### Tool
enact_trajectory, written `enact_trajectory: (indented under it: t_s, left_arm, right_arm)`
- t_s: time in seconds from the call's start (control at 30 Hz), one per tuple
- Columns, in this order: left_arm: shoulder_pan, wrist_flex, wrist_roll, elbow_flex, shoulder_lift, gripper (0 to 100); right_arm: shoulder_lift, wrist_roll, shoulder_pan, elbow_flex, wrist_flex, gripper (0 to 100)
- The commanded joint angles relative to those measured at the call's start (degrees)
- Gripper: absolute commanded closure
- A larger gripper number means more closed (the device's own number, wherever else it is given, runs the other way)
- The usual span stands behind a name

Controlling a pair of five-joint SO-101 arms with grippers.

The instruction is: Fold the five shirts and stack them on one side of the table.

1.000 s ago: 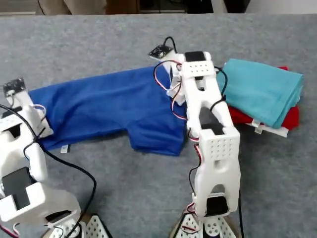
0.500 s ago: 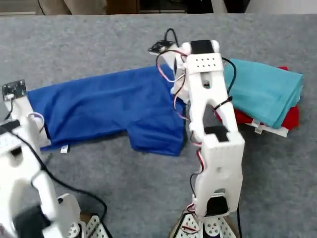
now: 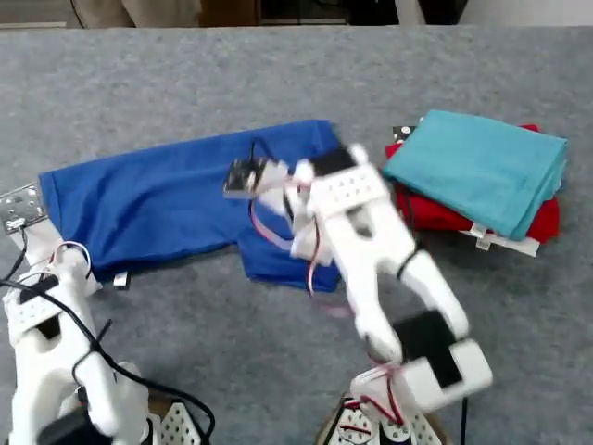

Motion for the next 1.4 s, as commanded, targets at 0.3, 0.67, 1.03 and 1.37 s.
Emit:
enact_trajectory:
  t_s: [0.3,0.67,1.03,1.37]
  left_arm:
    - [-0.8,4.7,0.4,-9.0,7.5,98]
    - [-0.8,4.5,0.6,-9.0,7.5,98]
    - [-1.0,4.7,0.5,-9.0,7.5,98]
    - [-0.9,4.7,0.5,-8.9,7.6,98]
  right_arm:
    - [-6.1,0.6,-9.1,13.8,-11.0,83.8]
    - [6.4,1.0,-10.5,13.6,-19.2,82.7]
    - [11.0,3.2,-10.4,8.6,-16.1,89.9]
    - [11.1,3.3,-3.4,6.1,-18.1,99.7]
